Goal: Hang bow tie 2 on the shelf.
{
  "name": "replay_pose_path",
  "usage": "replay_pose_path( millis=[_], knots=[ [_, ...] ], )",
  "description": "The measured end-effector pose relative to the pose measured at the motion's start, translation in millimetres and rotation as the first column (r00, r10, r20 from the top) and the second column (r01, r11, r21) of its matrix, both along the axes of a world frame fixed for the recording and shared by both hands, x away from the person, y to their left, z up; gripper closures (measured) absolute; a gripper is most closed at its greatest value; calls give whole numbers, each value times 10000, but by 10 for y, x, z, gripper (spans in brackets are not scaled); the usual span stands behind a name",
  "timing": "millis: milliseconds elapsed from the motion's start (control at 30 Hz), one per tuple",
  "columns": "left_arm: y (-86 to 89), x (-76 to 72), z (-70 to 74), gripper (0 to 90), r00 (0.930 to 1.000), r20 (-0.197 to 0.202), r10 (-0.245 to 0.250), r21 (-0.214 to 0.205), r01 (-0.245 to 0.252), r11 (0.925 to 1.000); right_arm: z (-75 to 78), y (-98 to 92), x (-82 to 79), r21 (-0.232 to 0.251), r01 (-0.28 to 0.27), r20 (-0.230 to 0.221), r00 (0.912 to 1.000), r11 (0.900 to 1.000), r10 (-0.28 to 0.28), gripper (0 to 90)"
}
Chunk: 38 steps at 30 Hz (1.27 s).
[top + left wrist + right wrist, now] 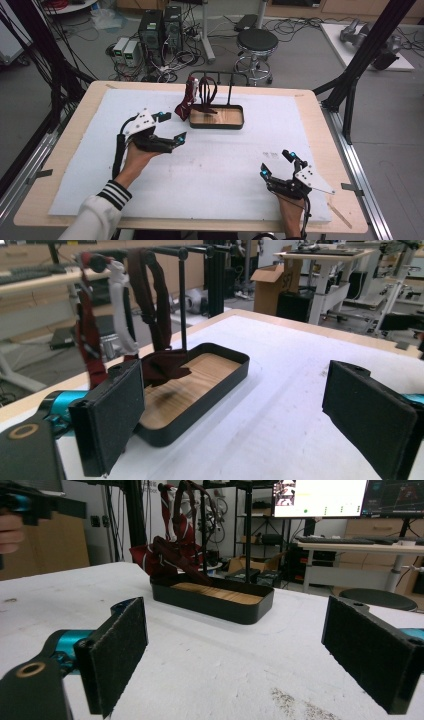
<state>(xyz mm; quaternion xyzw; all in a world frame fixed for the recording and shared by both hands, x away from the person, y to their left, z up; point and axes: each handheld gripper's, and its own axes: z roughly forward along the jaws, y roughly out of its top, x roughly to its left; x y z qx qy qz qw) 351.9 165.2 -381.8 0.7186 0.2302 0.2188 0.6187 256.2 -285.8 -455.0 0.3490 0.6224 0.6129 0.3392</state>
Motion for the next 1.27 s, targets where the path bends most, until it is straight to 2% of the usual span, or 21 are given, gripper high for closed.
replay_pose_path(
  millis=[133,300,433,533,633,800,867,1100,1167,1267],
  knots=[
    [289,-151,-72,105,9995,232,211,-221,-206,9995,1,2,-3,-10,-36,1,10000,10000,36,104],
    [631,-306,-198,105,9984,269,496,-320,-488,9983,1,3,-5,-11,-7,-3,10000,10000,7,104],
    [869,-416,-354,105,9972,284,687,-398,-675,9969,0,2,-4,-47,33,58,10000,10000,-33,104],
    [996,-510,-493,105,9940,255,1065,-508,-1051,9932,0,2,-4,-48,35,50,10000,10000,-35,104],
    [1069,-599,-603,105,9904,289,1352,-627,-1332,9891,0,3,-2,-52,55,57,10000,10000,-54,104],
    [1129,-683,-695,105,9852,457,1650,-725,-1614,9842,1,3,-1,-65,44,85,10000,10000,-44,104],
    [1151,-701,-704,105,9815,597,1820,-954,-1758,9798,0,4,-4,-54,56,56,10000,10000,-56,104],
    [1179,-700,-718,108,9808,490,1887,-1173,-1820,9763,-1,5,-11,-7,34,52,10000,10000,-34,104],
    [1194,-706,-724,111,9789,530,1974,-1368,-1886,9725,-3,5,-14,3,44,60,10000,10000,-44,104],
    [1200,-722,-731,111,9774,644,2012,-1473,-1901,9707,-3,0,-12,-48,56,145,9999,10000,-56,104]
  ],
)
